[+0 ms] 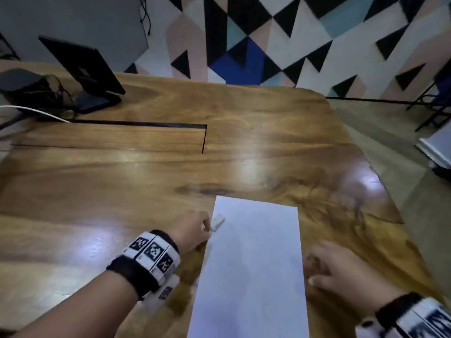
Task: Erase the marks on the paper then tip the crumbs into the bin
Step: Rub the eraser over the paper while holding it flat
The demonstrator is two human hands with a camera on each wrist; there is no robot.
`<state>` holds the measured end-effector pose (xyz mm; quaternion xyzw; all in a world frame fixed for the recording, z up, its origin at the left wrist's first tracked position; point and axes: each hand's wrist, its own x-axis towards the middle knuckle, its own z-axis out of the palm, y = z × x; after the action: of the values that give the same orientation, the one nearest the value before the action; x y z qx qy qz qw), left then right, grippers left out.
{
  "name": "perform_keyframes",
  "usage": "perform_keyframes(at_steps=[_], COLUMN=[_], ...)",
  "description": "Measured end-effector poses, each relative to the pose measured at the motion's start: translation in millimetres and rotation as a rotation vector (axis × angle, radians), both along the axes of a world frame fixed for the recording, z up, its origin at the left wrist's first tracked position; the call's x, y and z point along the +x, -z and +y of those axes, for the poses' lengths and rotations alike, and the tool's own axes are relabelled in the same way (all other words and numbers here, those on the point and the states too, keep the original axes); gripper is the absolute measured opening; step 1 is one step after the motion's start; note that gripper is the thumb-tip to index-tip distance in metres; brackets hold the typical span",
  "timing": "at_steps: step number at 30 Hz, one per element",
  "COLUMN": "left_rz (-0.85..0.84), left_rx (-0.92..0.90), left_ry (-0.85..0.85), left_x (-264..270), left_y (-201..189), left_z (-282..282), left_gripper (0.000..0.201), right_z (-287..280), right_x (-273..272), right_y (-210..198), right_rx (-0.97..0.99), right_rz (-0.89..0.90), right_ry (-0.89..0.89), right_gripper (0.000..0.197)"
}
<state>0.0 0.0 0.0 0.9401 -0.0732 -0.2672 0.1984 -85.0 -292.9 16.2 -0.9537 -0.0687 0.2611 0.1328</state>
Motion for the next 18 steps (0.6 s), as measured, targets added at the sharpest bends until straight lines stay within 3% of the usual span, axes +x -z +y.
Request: perform_keyframes(at_steps=[3,6,12,18], left_rz=[-0.031,-0.043,-0.079,-0.089], left_rx=[0.057,0.086,0.083,0.044], left_ry=[-0.019,-0.033,-0.065,-0.066], left_x=[12,18,24,5], left_y=[17,25,30,28], left_z=[-13,-22,-26,-21], left_gripper=[0.027,0.035,0.026,0.014], right_z=[22,54,81,80], right_x=[29,51,77,54], right_y=[10,21,52,63], right_rx=[0.009,-0.010,-0.055,-0.028], right_rz=[-0.041,-0.026,0.003,-0.021], right_ry=[-0.035,-0.118,-0.186,-0.197], right_gripper=[0.081,0.105,0.118,0.117])
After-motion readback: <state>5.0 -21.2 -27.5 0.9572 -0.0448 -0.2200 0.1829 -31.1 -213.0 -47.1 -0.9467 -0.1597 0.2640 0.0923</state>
